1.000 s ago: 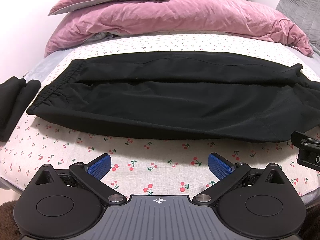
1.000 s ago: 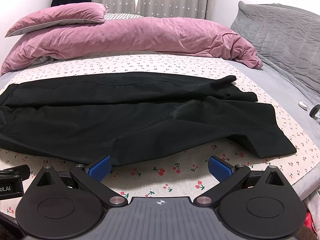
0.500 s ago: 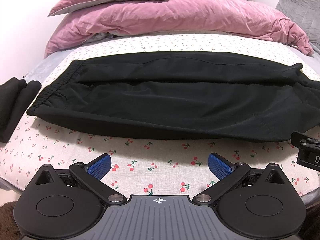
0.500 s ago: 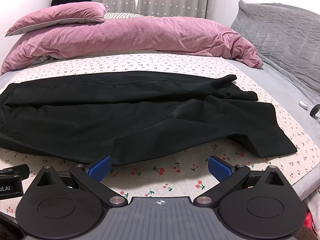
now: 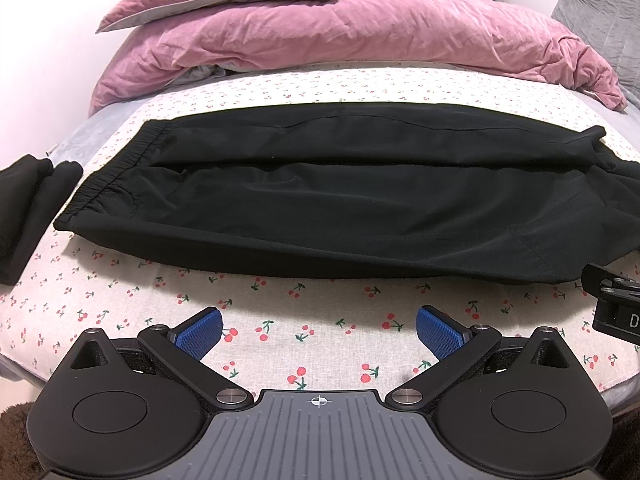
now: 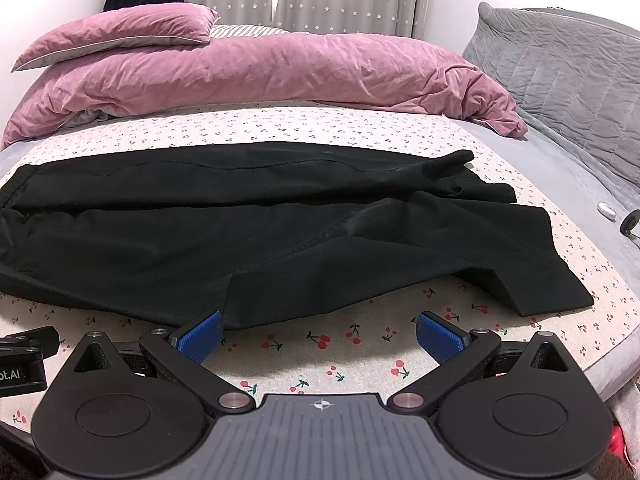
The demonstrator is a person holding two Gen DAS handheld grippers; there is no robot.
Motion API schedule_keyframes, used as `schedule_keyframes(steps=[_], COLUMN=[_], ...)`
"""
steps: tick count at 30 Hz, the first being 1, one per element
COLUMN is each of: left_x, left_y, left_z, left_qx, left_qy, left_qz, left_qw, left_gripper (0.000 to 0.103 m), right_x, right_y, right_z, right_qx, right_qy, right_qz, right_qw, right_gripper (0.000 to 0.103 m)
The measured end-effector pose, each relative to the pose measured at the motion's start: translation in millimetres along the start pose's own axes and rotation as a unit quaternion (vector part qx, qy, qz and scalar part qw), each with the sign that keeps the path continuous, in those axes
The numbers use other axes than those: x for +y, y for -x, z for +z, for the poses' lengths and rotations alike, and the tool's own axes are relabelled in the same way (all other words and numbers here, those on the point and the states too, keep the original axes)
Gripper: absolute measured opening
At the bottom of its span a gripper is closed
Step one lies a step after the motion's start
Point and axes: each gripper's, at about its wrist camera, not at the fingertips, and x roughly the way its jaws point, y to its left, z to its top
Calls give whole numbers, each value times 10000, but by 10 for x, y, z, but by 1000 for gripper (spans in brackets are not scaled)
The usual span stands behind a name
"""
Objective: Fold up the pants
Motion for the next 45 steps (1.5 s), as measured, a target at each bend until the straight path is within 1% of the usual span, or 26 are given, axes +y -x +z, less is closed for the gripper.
schedule_keyframes(steps=[14,16,20,23,25,27,29,30,31,34,38,41,43,45], left_x=[49,66,104,202,326,485,653,740,828,1118,1480,1738,1925,2149], left_y=[-12,-20,-45,-80,-94,-86,-82,-90,-109,-192,-200,-218,-250,-297], left_z=[-17,-16,20,50,81,100,112,128,143,197,211,242,256,269], left_qx=[29,1,-119,-87,-75,-217,-388,-412,-392,-227,-297,-215,-176,-248], left_qy=[13,11,-144,-97,65,286,506,583,622,711,938,1045,1351,1702], left_qz=[-30,24,298,285,175,47,8,0,-36,-75,62,46,84,-33], left_qw=[10000,10000,9994,9995,9998,9993,9980,9974,9973,9972,9951,9943,9906,9851], left_gripper=[103,103,103,103,103,103,103,103,103,103,103,103,103,103], right_x=[-20,-51,-181,-334,-483,-694,-875,-988,-1060,-1368,-1620,-1810,-1939,-2053], right_y=[-7,-6,-1,-36,-63,-131,-187,-216,-237,-341,-378,-427,-466,-529], right_z=[-1,12,29,42,46,60,69,78,86,146,198,209,188,166], right_qx=[-18,-46,-229,-225,-194,-11,102,139,167,445,456,492,524,587], right_qy=[-27,-22,17,64,-24,-184,-293,-369,-411,-585,-611,-731,-910,-1087], right_qz=[-39,-12,-31,-125,-96,-118,-196,-243,-236,-187,-389,-512,-412,-261], right_qw=[10000,10000,9997,9996,9998,9998,9993,9989,9987,9971,9963,9948,9936,9920], right_gripper=[103,103,103,103,103,103,103,103,103,103,103,103,102,101])
